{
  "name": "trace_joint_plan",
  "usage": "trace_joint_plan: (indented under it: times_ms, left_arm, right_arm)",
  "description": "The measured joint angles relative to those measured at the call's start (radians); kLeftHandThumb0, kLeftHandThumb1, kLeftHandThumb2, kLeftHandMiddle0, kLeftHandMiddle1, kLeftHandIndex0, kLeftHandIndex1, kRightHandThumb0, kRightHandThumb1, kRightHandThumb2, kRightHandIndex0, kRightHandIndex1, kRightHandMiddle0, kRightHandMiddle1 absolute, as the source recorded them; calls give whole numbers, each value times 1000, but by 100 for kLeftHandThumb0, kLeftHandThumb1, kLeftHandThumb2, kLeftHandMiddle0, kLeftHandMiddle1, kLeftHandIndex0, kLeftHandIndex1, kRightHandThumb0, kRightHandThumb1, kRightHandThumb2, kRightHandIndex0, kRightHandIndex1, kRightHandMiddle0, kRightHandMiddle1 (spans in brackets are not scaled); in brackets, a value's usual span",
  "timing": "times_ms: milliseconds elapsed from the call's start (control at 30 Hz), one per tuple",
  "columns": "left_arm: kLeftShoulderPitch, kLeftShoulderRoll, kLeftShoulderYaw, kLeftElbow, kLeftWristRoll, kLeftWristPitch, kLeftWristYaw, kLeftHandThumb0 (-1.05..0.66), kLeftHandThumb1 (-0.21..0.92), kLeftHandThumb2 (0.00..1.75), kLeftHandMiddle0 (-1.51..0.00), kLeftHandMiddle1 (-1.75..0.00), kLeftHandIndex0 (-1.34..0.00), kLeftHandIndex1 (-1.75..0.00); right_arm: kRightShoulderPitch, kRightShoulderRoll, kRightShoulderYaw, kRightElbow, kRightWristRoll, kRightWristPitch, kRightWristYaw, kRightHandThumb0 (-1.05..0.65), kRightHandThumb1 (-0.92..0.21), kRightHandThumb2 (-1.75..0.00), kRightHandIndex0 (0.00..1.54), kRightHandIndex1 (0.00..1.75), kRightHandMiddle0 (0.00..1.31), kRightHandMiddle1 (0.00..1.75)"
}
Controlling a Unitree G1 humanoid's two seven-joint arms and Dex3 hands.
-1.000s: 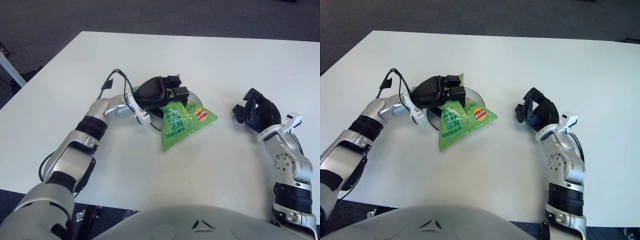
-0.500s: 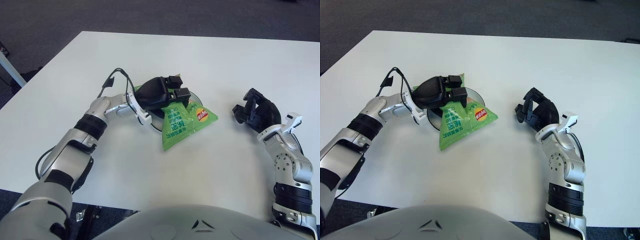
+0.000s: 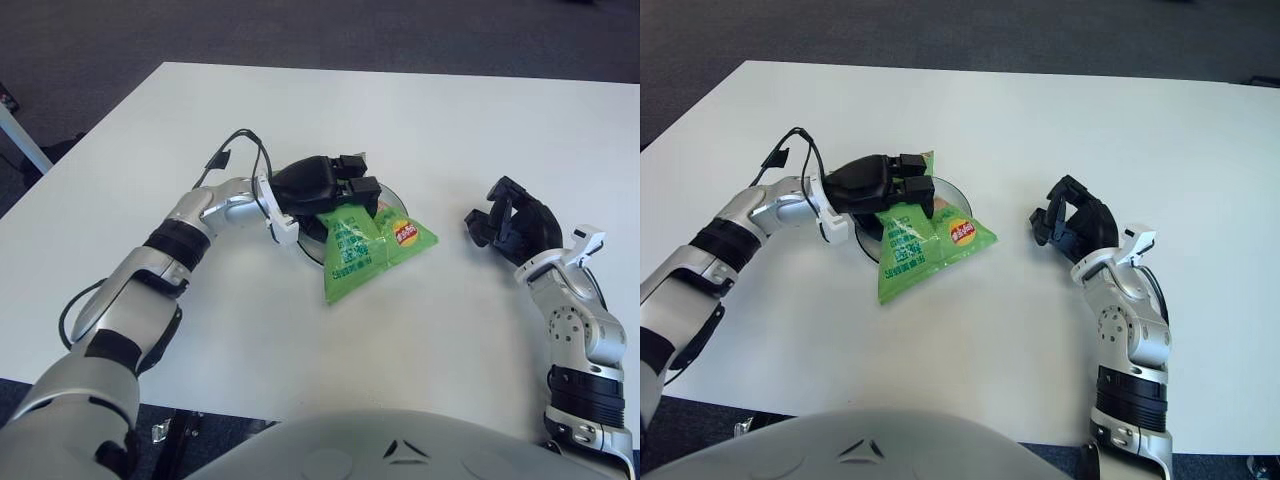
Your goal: Put the snack into the plate.
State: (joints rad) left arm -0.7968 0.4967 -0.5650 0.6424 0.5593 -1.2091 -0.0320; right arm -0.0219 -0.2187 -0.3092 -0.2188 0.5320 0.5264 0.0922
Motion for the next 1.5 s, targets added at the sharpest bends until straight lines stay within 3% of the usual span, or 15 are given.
trace_joint_plan:
  times_ms: [167,233,433,500,800,967,1200,1500]
  left_arm:
    - [-33,22,-60,57,-181,-46,-177,-86,84,53,-4,-85,0,-92]
    - [-37,28,-82,72,-259,-52,-250,-92,89,49,-2,-67,0,-74]
    - [-60,43,-143,92,-471,-55,-469,-102,92,49,0,-24,0,-22]
    - [-72,46,-157,93,-532,-57,-543,-103,92,50,0,-14,0,-12]
    - [-81,46,-172,67,-860,7,-895,-105,92,63,0,0,0,0]
    - [-79,28,-130,37,-1030,126,-1101,-105,92,63,0,0,0,0]
    - [-80,-40,-20,27,-1223,391,-1386,-105,92,61,0,0,0,0]
    - [-76,-105,100,17,-1397,770,-1561,-105,92,58,0,0,0,0]
  right_arm:
    - [-1,0,1,0,0,0,0,-50,-29,-136,127,175,64,175]
    - [-1,0,1,0,0,0,0,-50,-29,-136,127,175,64,175]
    - [-1,0,1,-1,0,1,0,-50,-28,-136,127,175,64,175]
    - [-1,0,1,-1,0,1,0,-50,-28,-136,127,175,64,175]
    - [-5,-1,2,-1,0,0,1,-50,-28,-136,128,175,64,175]
    - [-9,-2,1,-11,0,-5,1,-50,-28,-136,128,175,64,175]
    - [-9,-2,0,-13,0,-6,2,-50,-28,-136,128,175,64,175]
    - [-2,-2,1,-1,-1,-6,2,-50,-28,-136,128,175,64,175]
